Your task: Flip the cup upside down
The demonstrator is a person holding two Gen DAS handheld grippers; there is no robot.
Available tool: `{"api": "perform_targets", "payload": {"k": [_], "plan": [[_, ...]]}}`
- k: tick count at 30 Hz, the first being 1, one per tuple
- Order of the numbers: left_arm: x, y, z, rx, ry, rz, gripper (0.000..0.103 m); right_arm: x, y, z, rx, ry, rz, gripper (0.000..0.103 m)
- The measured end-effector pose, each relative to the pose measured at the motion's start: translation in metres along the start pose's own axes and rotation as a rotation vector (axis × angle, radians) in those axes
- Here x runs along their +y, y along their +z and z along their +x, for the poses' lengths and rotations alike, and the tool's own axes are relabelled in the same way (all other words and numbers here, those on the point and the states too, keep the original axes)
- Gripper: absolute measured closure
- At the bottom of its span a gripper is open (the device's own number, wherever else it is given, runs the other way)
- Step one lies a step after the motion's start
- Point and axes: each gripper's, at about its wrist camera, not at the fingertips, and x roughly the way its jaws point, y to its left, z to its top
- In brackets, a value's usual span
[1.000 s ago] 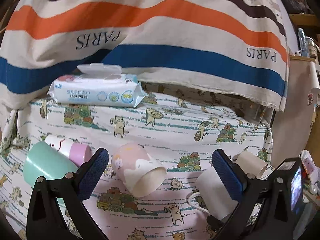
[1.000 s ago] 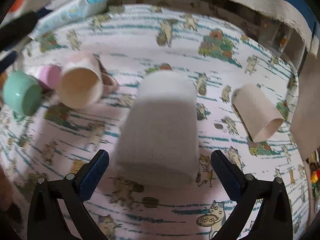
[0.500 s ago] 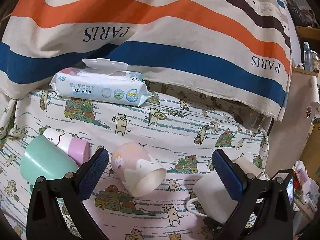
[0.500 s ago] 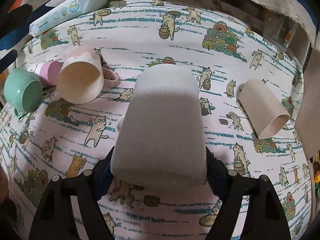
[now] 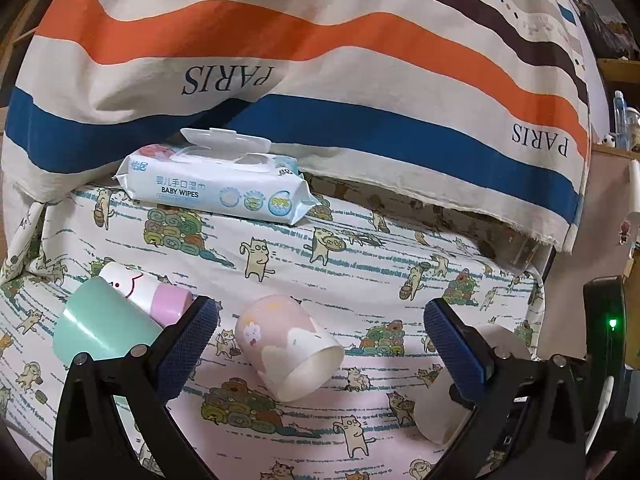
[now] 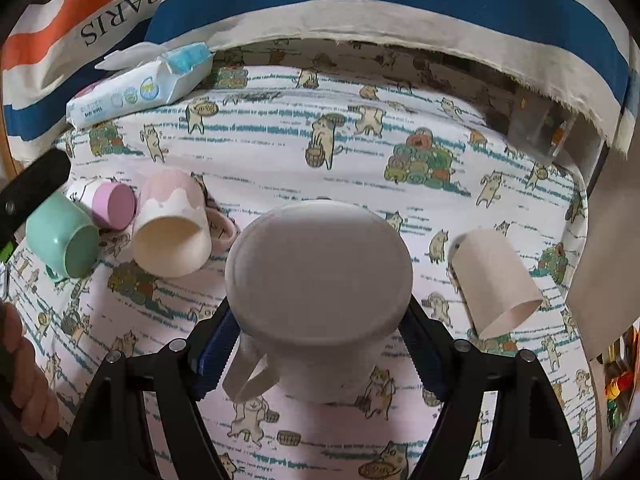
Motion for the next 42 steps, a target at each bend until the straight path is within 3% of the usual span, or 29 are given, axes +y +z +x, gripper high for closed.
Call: {"api": "perform_targets", "payload": {"k": [12,19,29,31,33,37,38,42], "plan": [[0.0,-0.002,0.0,-0.005,0.021,0.01,0.0,0.008,0.002,0.021,-0.043,0.055,0.056,0.024],[0.002,-0.003,0.005,0.013,0.026,-0.002,0.0,0.01,-0.001,0.034,-0.056,0.013,0.04,0.024],[-0.003,-0.006,0.006,0.015,0.038,0.031,0.0,0.003,-0.002,0.038,-0.049,0.036,0.04,0.024],[-0.003,-0.006,0.006,0.011,0.041,0.034,0.0,0.002,-0.001,0.032,-0.071,0.038,0.032,0.023],[-0.003,-0.005,0.006,0.008,0.043,0.036,0.0,-0.001,0.0,0.021,-0.118,0.034,0.031,0.013],[-0.002,-0.004,0.003,-0.009,0.051,0.04,0.0,-0.009,0.003,-0.003,-0.204,0.043,0.04,0.01],[-0.003,-0.004,0.002,-0.016,0.053,0.043,0.0,-0.012,0.004,-0.008,-0.22,0.046,0.045,0.003],[-0.008,0.001,-0.012,-0.095,0.066,0.084,0.0,-0.031,0.003,-0.039,-0.355,0.075,0.102,0.0]]}}
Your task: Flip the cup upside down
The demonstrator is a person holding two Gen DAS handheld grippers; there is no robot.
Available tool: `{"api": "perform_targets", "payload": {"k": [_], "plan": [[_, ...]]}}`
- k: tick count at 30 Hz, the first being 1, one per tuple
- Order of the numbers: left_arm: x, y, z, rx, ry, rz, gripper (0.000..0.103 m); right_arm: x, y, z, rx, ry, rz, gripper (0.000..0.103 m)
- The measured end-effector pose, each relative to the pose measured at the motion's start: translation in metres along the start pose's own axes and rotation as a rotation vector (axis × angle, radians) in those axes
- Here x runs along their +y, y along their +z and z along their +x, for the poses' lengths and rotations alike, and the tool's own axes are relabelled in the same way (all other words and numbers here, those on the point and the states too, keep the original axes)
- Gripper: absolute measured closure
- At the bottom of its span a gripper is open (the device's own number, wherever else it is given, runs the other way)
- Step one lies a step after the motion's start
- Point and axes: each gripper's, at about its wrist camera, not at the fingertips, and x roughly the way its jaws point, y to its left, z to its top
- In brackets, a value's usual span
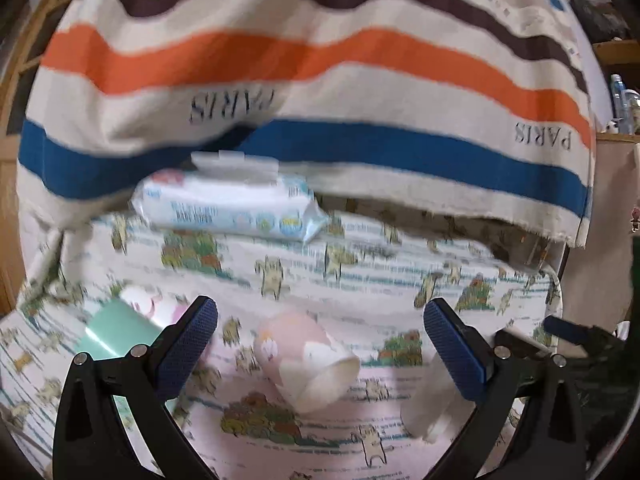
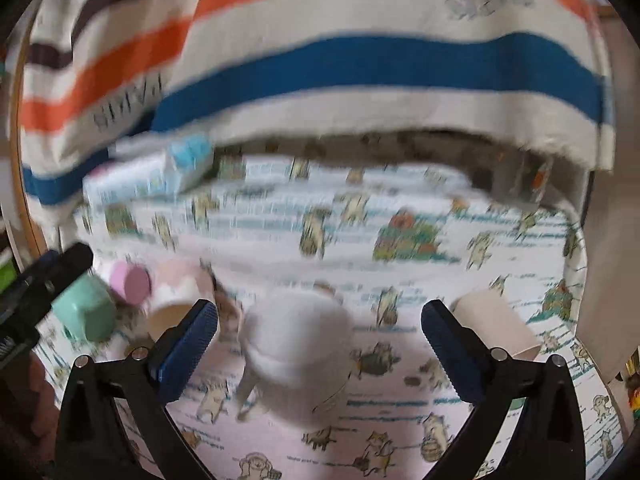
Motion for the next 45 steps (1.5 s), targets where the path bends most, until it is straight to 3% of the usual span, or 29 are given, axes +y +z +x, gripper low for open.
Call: {"api": "perform_targets", "payload": {"k": [5,8,18,35,45], "plan": [[-0.014,0.002,-0.015,-0.072,-0.023,0.078,0.0,-0.023,0.008,-0.028,-0.144,0.013,0.028,0.0],[-0.024,0.0,-0.018,-0.078,-0.054,0.11,0.0,-0.035,0.006,-0.032,-0.169,0.021,0.043,0.0],[-0.044,-0.022,-0.003,0.01,-0.095,0.171,0.0,-0.059,-0.025,-0.012,-0.133,0.009,0.024,0.0],[-0.045,-0.045,0.027,0.131,-0.048,0.181,0.0,-0.051,-0.045,0.003,-0.076,0.001,-0.028,0.0],[-0.047,-0.046,0.027,0.128,-0.035,0.191,0.0,-0.044,-0.045,0.003,-0.077,-0.018,-0.054,0.0]]}}
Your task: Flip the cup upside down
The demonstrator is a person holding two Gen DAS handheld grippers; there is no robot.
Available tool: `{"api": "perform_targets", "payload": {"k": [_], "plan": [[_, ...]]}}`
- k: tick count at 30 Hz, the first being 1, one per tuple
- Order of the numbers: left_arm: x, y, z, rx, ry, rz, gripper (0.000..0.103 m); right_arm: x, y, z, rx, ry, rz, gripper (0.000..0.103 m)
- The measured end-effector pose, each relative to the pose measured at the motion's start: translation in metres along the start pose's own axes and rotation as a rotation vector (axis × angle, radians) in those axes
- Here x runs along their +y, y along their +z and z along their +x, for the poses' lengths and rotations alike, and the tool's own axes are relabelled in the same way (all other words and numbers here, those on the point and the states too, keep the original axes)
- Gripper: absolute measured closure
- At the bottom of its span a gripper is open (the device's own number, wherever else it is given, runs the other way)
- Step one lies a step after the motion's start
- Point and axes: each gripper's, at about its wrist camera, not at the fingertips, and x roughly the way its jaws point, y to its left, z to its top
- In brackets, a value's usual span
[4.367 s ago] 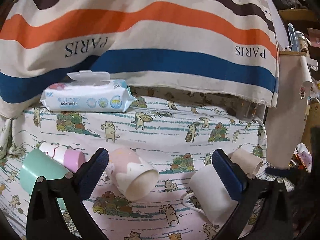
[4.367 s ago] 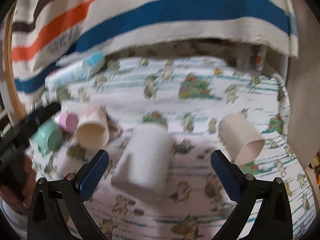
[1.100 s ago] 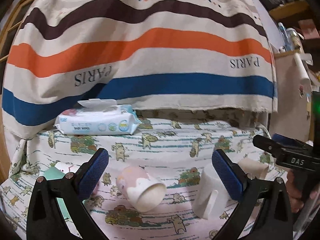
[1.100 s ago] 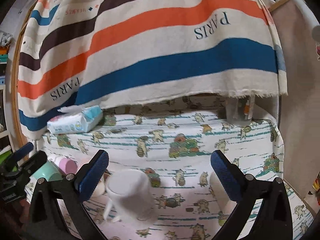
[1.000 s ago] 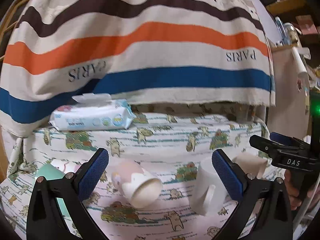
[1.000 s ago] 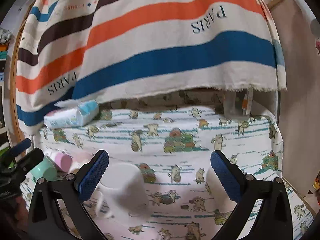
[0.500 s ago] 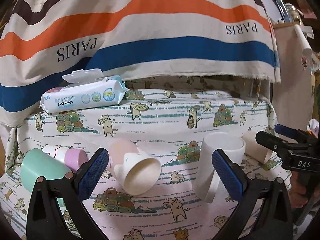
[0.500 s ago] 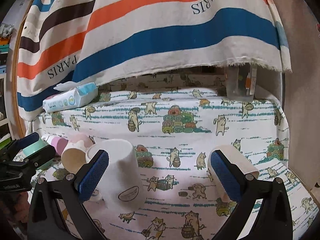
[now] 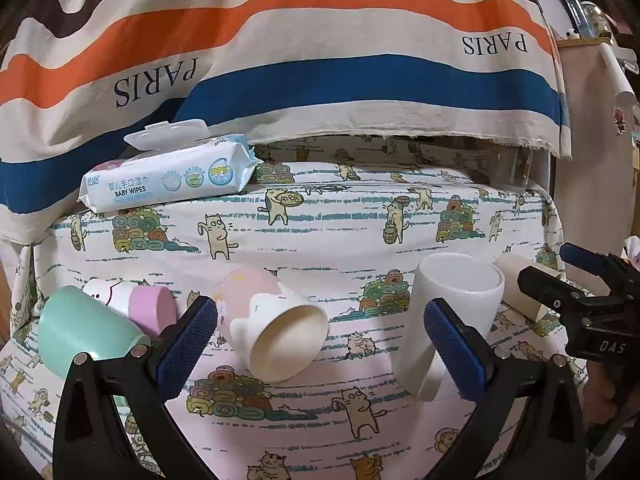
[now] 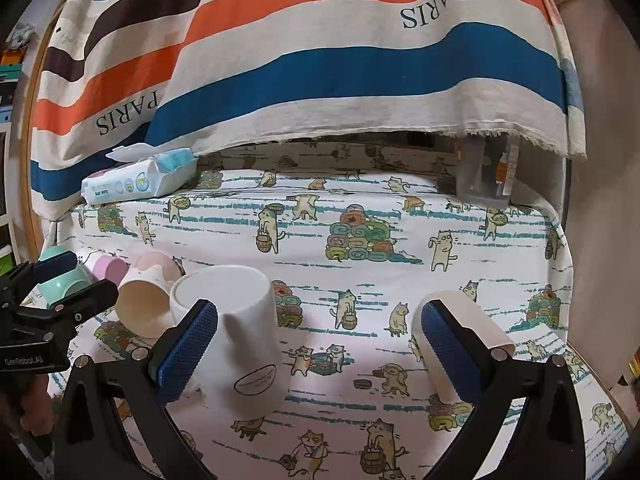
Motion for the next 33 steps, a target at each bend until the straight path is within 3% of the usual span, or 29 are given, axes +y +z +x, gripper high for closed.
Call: {"api": "perform_targets", "payload": {"k": [33], "plan": [[0.0009,0.0014,0.0009,0.003,0.02,-0.001,0.0,-0.0051,-0.0008,-0.0023,0.006,-0.007,0.004,0.0]]}}
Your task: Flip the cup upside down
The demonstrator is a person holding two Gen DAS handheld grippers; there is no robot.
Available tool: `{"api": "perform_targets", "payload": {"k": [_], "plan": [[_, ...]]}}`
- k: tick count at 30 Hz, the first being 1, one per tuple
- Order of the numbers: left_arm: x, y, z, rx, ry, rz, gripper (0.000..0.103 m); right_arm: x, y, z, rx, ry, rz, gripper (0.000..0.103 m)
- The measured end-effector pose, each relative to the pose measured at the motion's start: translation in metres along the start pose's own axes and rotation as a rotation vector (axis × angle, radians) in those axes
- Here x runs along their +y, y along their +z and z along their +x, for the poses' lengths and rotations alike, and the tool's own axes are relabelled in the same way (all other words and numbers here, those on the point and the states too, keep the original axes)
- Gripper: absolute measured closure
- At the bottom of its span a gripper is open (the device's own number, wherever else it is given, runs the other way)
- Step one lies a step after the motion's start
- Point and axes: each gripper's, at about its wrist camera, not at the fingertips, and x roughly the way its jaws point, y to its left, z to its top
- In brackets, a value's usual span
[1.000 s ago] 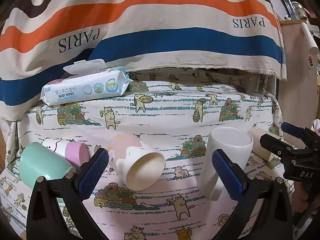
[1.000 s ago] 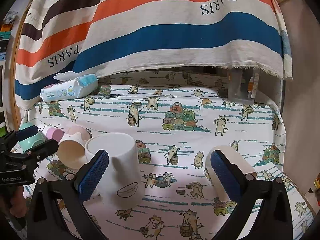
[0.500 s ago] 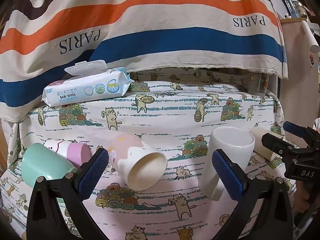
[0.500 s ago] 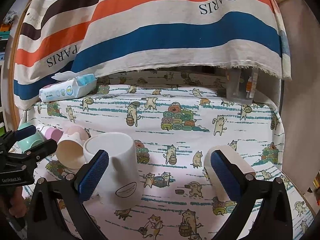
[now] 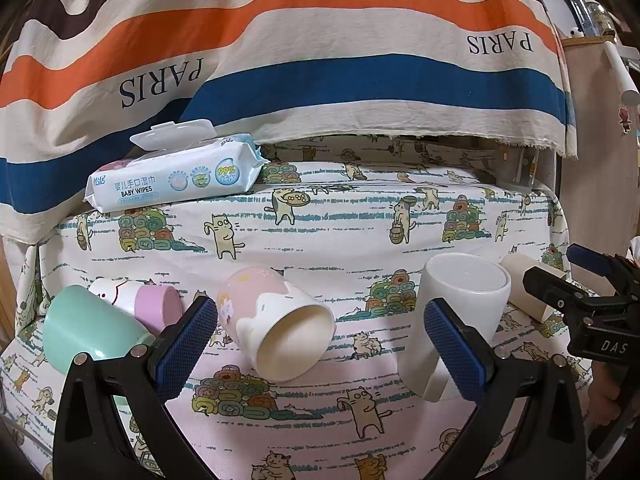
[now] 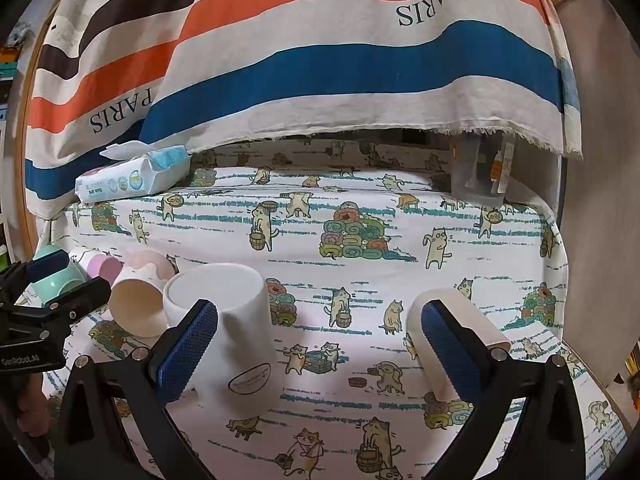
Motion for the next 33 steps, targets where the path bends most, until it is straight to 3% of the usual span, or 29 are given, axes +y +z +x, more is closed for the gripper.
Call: {"api": "perform_targets", "payload": {"k": [33], "plan": [[0.0006,0.0,0.0006,-0.001,0.002,0.001,0.0,-0.0009,0.0011,0.0052,0.018,-0.001,-0.001,0.0]]}}
